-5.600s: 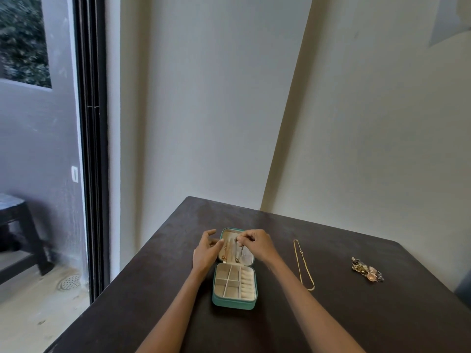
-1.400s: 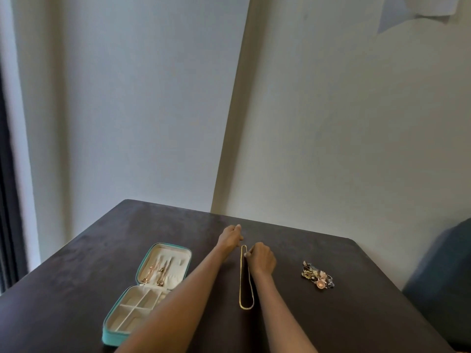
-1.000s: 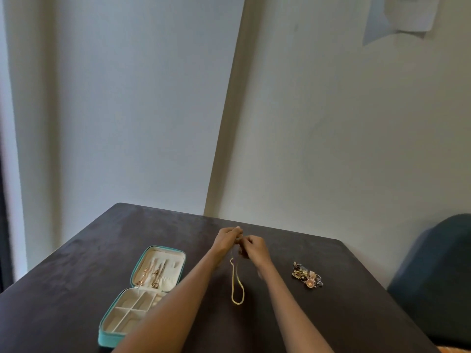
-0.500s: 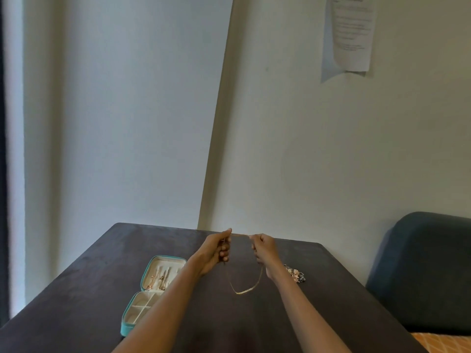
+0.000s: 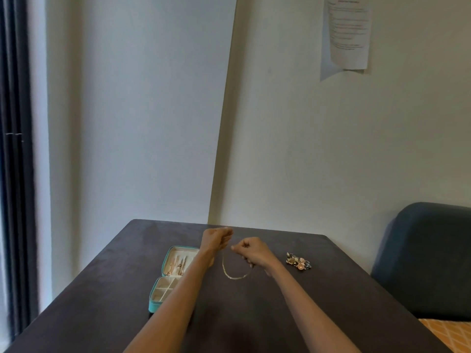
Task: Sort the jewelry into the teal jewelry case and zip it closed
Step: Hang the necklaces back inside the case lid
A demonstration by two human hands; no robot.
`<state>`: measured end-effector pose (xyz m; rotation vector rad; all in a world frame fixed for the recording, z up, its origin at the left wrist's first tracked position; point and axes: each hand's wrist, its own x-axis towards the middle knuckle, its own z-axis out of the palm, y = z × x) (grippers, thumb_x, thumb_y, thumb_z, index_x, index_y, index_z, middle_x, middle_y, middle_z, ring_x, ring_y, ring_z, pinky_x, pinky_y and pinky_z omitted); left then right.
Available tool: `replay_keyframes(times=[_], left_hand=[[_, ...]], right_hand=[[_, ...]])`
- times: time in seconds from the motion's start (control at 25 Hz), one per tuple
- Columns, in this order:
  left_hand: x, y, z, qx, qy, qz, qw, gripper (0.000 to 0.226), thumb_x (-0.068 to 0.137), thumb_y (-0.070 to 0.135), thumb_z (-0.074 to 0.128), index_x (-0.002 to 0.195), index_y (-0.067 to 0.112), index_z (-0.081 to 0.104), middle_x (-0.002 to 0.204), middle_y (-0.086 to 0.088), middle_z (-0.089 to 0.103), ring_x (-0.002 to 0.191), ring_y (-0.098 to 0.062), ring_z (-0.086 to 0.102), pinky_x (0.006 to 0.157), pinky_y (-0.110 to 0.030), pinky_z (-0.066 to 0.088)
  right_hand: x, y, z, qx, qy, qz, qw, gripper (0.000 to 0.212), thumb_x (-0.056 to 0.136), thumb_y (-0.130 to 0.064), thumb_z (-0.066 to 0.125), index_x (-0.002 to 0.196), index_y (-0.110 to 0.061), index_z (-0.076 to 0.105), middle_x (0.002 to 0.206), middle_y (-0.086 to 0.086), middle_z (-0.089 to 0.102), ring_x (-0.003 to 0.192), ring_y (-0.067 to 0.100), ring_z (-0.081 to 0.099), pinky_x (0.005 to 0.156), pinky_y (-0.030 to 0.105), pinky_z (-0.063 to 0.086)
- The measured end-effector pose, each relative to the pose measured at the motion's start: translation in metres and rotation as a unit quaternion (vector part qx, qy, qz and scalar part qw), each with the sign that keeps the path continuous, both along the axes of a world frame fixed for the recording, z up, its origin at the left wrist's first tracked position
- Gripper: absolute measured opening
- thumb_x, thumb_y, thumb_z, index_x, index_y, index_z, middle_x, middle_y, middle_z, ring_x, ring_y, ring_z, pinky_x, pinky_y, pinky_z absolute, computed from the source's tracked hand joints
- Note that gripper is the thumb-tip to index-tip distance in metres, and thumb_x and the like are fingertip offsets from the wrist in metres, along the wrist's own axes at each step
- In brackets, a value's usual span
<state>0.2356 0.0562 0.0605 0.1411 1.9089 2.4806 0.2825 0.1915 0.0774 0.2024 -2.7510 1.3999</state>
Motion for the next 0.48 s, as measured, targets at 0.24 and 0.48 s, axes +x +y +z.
replay_keyframes(times=[0.24,0.48], left_hand=[[0.021,-0.005,0.001,-0.065,-0.015,-0.151,0.986,0.033,0.098,0.026,0.045,0.099,-0.001,0.063,0.073,-0.013,0.064,0.063,-0.022,0.064,0.067,-0.033,0.056],[0.026,-0.007,0.007,-0.051,-0.047,-0.256,0.964,0.033,0.098,0.034,0.042,0.088,0.008,0.060,0.061,-0.003,0.054,0.054,-0.014,0.054,0.064,-0.028,0.053]], right_hand=[[0.001,0.000,0.013,-0.070,0.030,-0.009,0.997,0.025,0.091,-0.033,0.060,0.078,-0.011,0.059,0.055,-0.003,0.048,0.042,0.005,0.040,0.042,0.018,0.035],[-0.001,0.000,-0.007,-0.319,0.050,-0.144,0.935,0.031,0.093,-0.026,0.058,0.067,-0.014,0.045,0.055,-0.002,0.033,0.046,0.009,0.028,0.041,0.020,0.027]])
